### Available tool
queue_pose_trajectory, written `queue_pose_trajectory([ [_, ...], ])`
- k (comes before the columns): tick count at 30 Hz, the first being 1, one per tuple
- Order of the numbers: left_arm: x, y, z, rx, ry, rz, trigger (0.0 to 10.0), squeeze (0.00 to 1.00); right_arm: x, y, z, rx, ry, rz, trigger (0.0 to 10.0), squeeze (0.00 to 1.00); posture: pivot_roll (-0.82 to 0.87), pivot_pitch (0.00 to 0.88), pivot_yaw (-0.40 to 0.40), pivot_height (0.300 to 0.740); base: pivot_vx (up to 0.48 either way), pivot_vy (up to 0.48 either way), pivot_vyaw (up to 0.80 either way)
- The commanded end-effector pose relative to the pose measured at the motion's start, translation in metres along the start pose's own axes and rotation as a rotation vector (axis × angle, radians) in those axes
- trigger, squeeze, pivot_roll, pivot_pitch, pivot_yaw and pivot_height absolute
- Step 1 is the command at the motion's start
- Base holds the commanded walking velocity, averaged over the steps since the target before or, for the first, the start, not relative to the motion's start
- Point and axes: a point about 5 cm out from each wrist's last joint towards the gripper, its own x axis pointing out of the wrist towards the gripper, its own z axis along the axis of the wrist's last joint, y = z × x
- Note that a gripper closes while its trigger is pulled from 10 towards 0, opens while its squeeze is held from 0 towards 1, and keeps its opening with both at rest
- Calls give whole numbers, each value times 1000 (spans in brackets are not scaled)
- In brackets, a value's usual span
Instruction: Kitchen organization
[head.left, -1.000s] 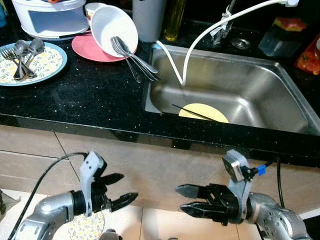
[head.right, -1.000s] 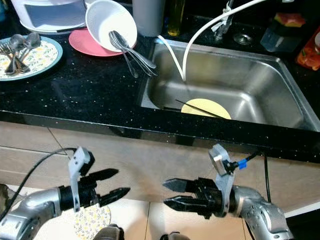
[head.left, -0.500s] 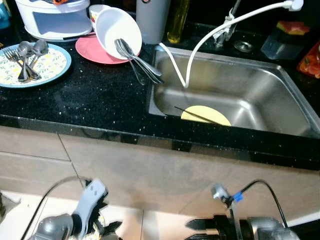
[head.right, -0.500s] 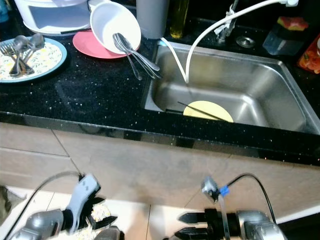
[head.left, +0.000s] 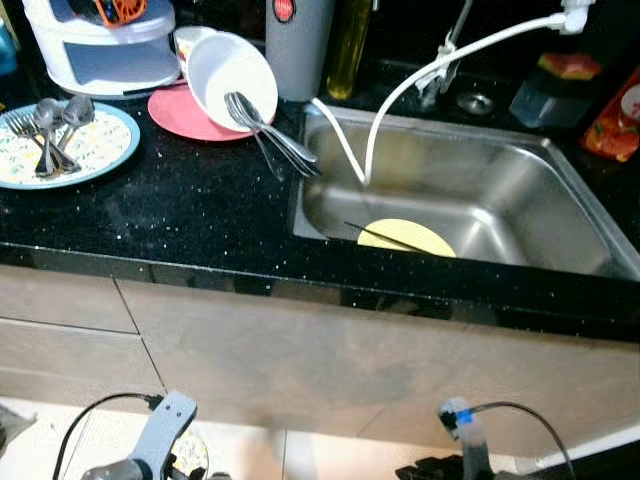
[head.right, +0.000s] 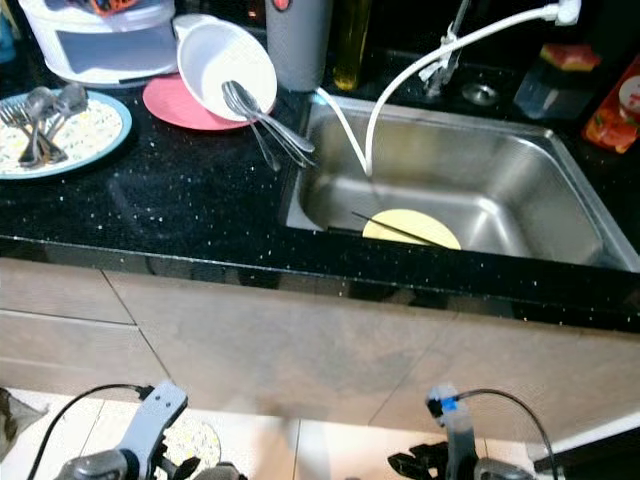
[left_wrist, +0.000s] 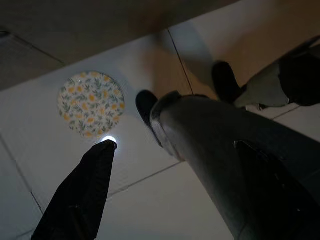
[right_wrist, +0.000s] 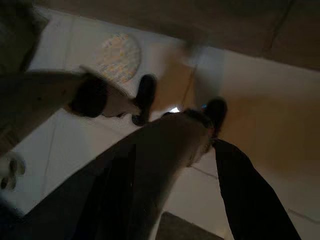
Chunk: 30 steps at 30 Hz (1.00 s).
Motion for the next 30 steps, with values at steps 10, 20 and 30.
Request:
queue_pose_trajectory([
  [10,-1,5,-25,-157,69,242,10000,0,-2,-13,-44,260,36,-431,10000,0,124,58,-74,740,0,0,0],
  [20,-3,-2,-50,-256,154,332,10000,0,4,-5,-60,231,131,-552,10000,0,104,46,-67,740,0,0,0],
  [30,2,-20,-59,-276,191,328,10000,0,11,2,-61,198,161,-578,10000,0,66,40,-74,740,0,0,0],
])
